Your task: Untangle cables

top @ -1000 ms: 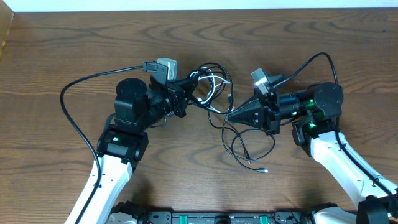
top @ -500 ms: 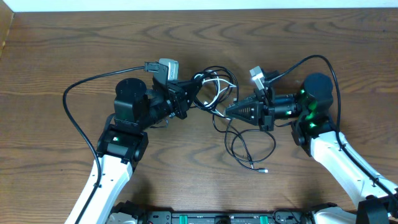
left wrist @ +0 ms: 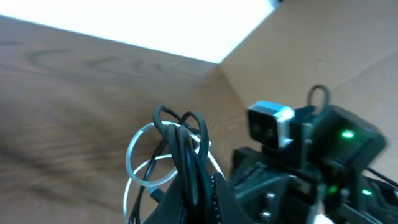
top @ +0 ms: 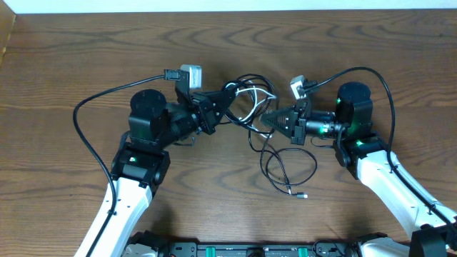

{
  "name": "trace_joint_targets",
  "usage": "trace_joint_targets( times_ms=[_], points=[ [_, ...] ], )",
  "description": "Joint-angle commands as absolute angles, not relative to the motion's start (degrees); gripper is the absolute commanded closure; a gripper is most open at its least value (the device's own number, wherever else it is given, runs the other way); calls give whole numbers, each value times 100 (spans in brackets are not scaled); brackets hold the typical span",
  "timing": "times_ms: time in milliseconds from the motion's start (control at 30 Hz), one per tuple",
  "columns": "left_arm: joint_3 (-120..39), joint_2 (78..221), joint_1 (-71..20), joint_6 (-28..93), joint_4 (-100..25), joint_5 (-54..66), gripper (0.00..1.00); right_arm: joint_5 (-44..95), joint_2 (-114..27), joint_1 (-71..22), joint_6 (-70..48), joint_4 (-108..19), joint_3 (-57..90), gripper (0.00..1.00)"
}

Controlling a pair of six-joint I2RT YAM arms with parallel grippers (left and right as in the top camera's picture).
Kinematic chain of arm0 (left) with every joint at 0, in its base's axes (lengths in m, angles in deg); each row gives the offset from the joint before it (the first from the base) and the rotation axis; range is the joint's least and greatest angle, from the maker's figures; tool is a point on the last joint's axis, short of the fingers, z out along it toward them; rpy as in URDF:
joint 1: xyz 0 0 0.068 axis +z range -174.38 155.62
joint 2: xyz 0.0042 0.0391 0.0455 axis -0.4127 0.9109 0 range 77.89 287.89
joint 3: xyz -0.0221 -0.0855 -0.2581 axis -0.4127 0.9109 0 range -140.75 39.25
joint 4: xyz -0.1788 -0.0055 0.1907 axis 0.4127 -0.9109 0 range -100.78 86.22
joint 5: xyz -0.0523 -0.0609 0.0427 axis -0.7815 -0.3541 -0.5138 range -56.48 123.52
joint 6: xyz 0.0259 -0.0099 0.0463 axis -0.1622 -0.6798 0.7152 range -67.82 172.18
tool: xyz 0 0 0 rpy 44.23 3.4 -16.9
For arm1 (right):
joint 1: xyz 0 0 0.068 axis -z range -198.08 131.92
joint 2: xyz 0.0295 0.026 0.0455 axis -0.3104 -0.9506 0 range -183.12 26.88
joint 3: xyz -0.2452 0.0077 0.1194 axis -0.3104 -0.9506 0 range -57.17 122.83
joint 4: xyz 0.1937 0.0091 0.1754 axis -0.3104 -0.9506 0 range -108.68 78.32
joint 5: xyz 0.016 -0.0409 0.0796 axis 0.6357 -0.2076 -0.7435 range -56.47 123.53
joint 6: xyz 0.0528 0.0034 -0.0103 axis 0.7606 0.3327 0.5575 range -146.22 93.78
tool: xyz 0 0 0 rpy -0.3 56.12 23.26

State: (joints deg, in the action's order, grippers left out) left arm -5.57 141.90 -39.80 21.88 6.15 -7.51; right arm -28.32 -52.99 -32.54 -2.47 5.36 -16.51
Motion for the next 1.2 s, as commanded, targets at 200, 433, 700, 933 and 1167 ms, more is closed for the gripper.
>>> trace_joint_targets(
  times_ms=[200, 433, 700, 933, 1167],
  points=[
    [-621, 14176, -4015, 2035, 1140, -1599, 93, -2524, -5253, -3505, -466, 593, -1609, 99],
    [-621, 14176, -4091, 2035, 1345, -1597, 92, -2397, -5253, -4004, -619, 785, -1609, 99],
    [-621, 14181, -4091, 2035, 1461, -1342, 92, -2250, -5253, -4386, -754, 785, -1609, 99],
    [-621, 14181, -4091, 1508, 1538, -1366, 92, -1630, -5253, -4651, -920, 579, -1609, 99],
    [-621, 14181, -4091, 852, 2204, -1752, 92, -377, -5269, -4819, -1237, -72, -1609, 99]
  ],
)
